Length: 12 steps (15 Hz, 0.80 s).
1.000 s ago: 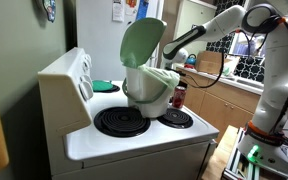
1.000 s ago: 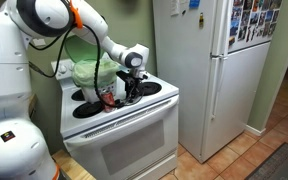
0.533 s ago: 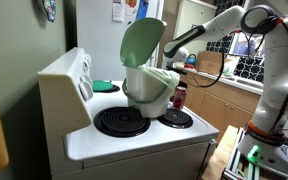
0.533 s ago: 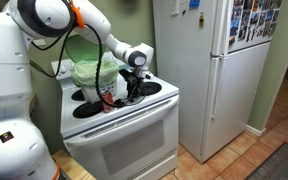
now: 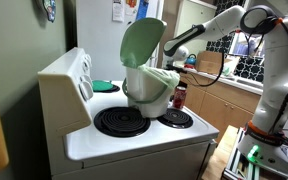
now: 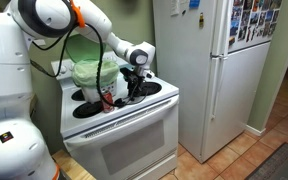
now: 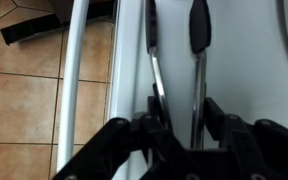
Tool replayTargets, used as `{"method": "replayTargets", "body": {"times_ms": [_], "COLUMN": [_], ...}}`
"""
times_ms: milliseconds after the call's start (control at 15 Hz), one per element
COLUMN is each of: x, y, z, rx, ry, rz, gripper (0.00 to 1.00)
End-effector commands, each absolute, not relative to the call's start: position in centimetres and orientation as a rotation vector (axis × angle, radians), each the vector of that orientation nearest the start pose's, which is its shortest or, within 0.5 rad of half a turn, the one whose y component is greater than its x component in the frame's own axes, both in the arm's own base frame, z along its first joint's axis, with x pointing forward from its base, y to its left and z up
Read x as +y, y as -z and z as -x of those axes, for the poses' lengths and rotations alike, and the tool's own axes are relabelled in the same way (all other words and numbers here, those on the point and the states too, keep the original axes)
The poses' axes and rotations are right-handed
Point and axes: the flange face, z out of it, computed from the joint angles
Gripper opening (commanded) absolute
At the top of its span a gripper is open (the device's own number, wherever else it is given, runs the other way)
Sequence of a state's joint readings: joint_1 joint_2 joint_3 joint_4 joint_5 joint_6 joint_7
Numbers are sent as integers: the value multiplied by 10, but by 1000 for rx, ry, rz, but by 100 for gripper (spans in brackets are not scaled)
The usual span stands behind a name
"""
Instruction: Use the tongs to pick up the red can and put it in the bin
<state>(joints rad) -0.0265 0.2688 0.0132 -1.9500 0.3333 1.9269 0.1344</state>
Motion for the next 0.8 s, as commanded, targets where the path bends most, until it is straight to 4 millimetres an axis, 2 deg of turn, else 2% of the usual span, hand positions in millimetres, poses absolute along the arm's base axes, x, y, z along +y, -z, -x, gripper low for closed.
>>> {"method": "replayTargets", "body": {"times_ms": [0,267,533,600,667,733], "x": [18,23,25,25,24,25], "y": [-326,-324,-322,-322,-321,-320], "z": [-578,-579,-580,-580,-580,-580], "rx": [451,445,435,435,434,435], "ry": [-488,-519,-546,-550,-562,-573], "rz": [2763,2758,2737,2729,2721,2716], "gripper": [53,54,42,45,42,44]}}
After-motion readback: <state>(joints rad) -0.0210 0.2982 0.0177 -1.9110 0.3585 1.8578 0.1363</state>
